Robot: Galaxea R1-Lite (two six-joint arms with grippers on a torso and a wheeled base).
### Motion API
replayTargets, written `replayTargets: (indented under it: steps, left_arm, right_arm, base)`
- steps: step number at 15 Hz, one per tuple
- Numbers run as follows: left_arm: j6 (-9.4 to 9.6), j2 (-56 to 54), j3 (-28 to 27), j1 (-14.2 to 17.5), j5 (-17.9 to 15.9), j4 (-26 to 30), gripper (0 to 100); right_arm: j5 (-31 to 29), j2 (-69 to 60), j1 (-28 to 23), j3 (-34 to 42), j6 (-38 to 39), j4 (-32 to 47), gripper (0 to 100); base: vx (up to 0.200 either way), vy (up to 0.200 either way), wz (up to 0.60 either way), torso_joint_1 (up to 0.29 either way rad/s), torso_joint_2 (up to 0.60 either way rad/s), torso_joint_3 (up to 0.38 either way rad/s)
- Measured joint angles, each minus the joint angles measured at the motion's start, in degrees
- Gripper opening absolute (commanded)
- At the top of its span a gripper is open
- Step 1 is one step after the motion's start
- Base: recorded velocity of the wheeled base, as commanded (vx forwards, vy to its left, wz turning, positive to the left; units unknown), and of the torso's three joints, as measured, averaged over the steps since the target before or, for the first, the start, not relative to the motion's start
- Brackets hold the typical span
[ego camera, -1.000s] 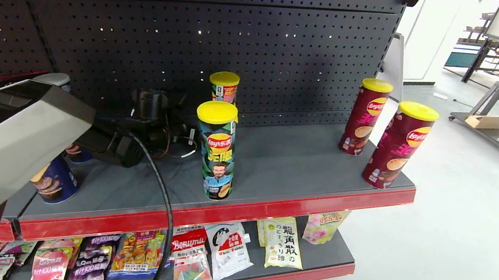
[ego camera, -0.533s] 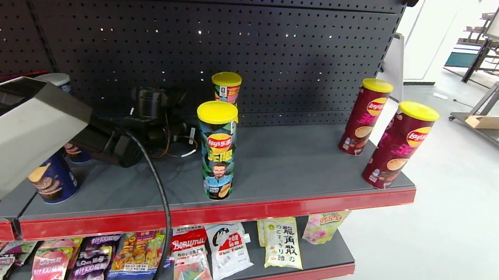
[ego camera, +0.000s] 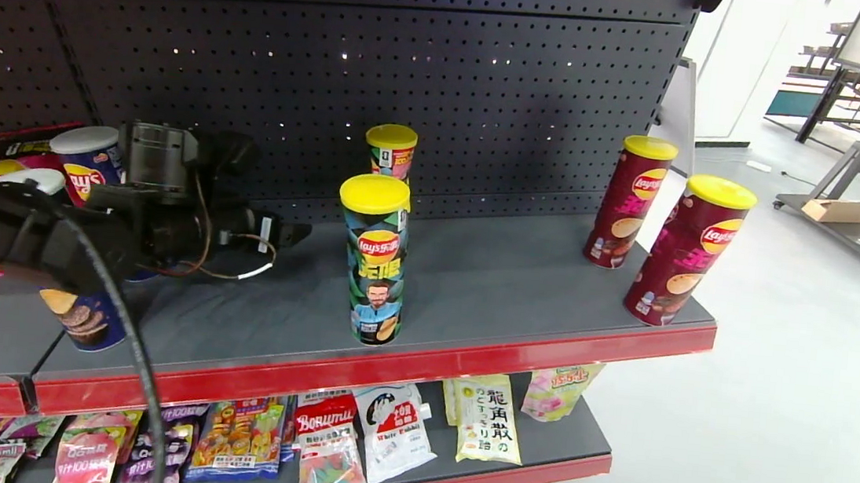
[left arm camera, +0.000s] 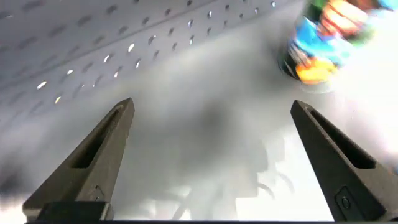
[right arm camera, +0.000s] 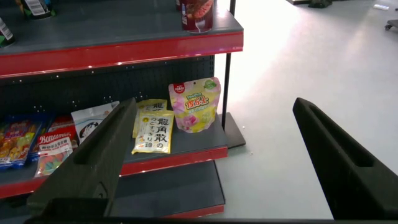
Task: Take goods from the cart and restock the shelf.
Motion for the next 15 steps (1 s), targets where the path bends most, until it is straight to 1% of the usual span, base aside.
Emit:
replayTargets:
  steps: [3, 5, 6, 7, 8, 11, 13, 15]
  left_arm:
    - [0.00, -14.6, 11.4, 0.6, 0.1, 1.8, 100]
    - [-0.20, -27.0, 18.9, 2.2, -0.2, 3.1, 100]
    - [-0.77, -33.2, 21.7, 3.0, -0.5, 4.7, 100]
    - [-1.67, -40.0, 23.9, 3.8, -1.1, 7.5, 100]
    - [-2.36, -46.8, 25.6, 4.4, -1.7, 11.9, 100]
    - [-3.84, -64.6, 28.5, 5.7, -2.5, 24.9, 100]
    - [-4.33, -73.8, 31.2, 6.1, -2.8, 28.7, 100]
    - [-4.55, -81.1, 34.8, 6.2, -3.1, 30.1, 100]
  right_arm:
    - [0.0, 0.0, 0.0, 0.0, 0.0, 0.0, 100]
    - [0.0, 0.0, 0.0, 0.0, 0.0, 0.0, 100]
    - [0.0, 0.0, 0.0, 0.0, 0.0, 0.0, 100]
    - [0.0, 0.0, 0.0, 0.0, 0.0, 0.0, 100]
    - [0.0, 0.0, 0.0, 0.0, 0.0, 0.0, 100]
    - [0.0, 0.0, 0.0, 0.0, 0.0, 0.0, 100]
    - [0.0, 0.0, 0.0, 0.0, 0.0, 0.0, 100]
    - [0.0, 0.0, 0.0, 0.0, 0.0, 0.0, 100]
  base:
    - [0.000, 0.000, 0.00, 0.000, 0.00, 0.000]
    - [0.000, 0.000, 0.00, 0.000, 0.00, 0.000]
    - [0.000, 0.000, 0.00, 0.000, 0.00, 0.000]
    - [0.000, 0.000, 0.00, 0.000, 0.00, 0.000]
    - [0.000, 0.000, 0.00, 0.000, 0.00, 0.000]
    - [0.000, 0.000, 0.00, 0.000, 0.00, 0.000]
    - [0.000, 0.000, 0.00, 0.000, 0.00, 0.000]
    - [0.000, 0.000, 0.00, 0.000, 0.00, 0.000]
